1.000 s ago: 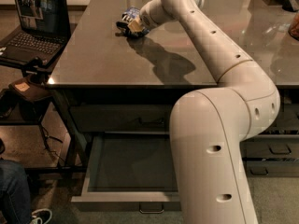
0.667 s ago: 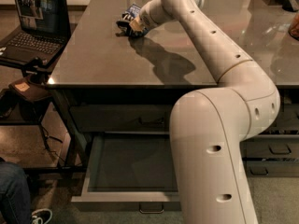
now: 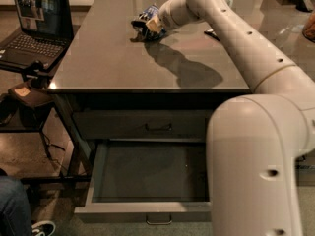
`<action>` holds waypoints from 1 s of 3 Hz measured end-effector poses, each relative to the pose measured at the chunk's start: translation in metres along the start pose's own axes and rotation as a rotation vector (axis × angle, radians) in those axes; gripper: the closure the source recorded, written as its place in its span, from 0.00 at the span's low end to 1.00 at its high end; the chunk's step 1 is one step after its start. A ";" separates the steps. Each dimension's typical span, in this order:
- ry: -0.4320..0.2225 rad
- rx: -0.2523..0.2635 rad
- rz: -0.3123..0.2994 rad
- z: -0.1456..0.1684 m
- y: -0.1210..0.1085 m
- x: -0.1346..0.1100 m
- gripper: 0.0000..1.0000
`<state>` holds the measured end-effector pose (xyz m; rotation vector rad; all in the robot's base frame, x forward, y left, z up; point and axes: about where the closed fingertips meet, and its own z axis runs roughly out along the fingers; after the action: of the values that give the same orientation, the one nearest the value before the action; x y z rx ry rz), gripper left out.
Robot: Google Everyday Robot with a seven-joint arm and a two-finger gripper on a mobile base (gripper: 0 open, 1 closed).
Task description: Place blue chip bag into middle drawer
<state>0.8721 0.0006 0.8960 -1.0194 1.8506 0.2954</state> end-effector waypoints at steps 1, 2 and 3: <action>-0.046 0.003 -0.017 -0.073 0.006 0.009 1.00; -0.120 -0.011 -0.020 -0.145 0.039 0.008 1.00; -0.186 -0.027 -0.010 -0.194 0.085 0.012 1.00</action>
Offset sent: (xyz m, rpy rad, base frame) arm -0.2566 -0.2122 -0.0156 0.0834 0.0453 -0.0472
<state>0.6834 -0.0676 0.9648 -0.9852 1.6770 0.3963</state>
